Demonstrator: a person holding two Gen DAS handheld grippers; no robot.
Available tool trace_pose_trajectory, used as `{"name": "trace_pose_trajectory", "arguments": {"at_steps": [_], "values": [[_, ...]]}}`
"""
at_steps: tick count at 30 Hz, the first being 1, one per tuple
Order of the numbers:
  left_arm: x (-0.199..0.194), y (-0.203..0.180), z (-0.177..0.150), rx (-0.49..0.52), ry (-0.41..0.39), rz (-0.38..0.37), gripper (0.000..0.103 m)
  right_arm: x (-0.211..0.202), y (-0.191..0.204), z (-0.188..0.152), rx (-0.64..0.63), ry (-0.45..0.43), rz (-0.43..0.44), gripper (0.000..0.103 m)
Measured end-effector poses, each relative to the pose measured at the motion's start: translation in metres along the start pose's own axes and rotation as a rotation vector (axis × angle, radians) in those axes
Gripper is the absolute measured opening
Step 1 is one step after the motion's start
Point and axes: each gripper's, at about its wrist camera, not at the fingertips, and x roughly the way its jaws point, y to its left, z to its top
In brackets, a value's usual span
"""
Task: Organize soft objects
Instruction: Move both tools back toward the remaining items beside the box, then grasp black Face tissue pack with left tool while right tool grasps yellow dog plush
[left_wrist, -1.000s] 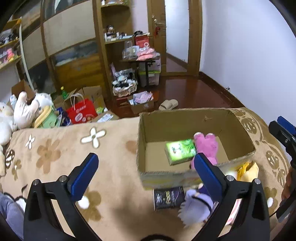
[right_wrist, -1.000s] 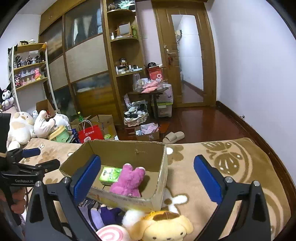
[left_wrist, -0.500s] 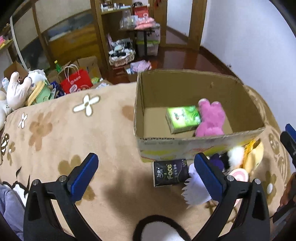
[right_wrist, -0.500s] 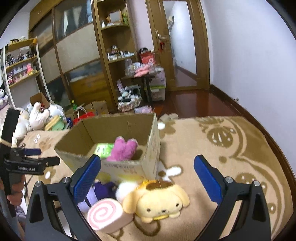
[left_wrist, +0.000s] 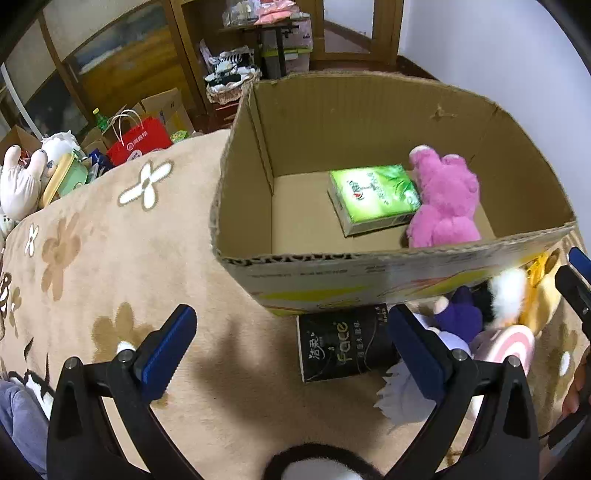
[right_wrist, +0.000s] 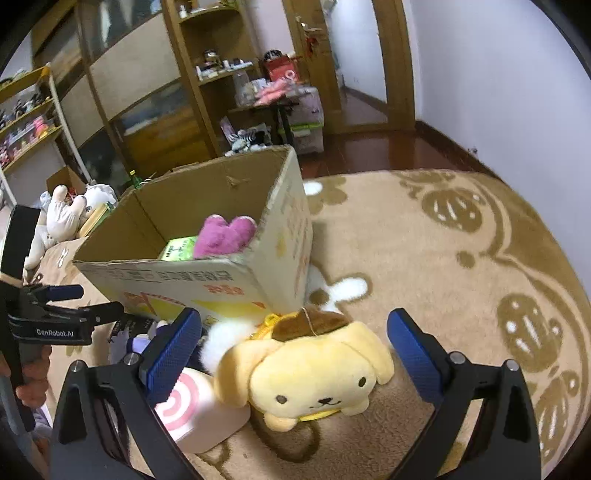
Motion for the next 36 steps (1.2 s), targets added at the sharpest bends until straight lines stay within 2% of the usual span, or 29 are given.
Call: {"name": "trace_pose_trajectory", "arguments": {"at_steps": [4, 14, 18, 23, 30, 31, 34, 36], "values": [[0.011, 0.001, -0.001, -0.026, 0.030, -0.024, 0.102, 0.008, -0.006, -0.001, 0.029, 0.016, -0.013, 0.103], [0.026, -0.011, -0.003, 0.018, 0.066, -0.023, 0.102, 0.029, -0.012, -0.005, 0.062, 0.076, -0.016, 0.103], [0.030, -0.009, -0.003, -0.005, 0.070, -0.041, 0.099, 0.037, -0.012, -0.008, 0.074, 0.104, -0.018, 0.098], [0.040, -0.001, -0.005, -0.059, 0.102, -0.095, 0.085, 0.041, -0.012, -0.012, 0.081, 0.123, -0.018, 0.094], [0.048, 0.010, -0.009, -0.135, 0.142, -0.175, 0.071, 0.039, -0.010, -0.014, 0.072, 0.122, -0.039, 0.091], [0.049, 0.011, -0.009, -0.144, 0.148, -0.194, 0.066, 0.039, -0.009, -0.014, 0.069, 0.123, -0.041, 0.090], [0.048, 0.012, -0.010, -0.138, 0.147, -0.208, 0.059, 0.038, -0.008, -0.014, 0.065, 0.123, -0.044, 0.088], [0.047, 0.012, -0.009, -0.125, 0.142, -0.204, 0.058, 0.037, -0.008, -0.014, 0.066, 0.123, -0.042, 0.087]]}}
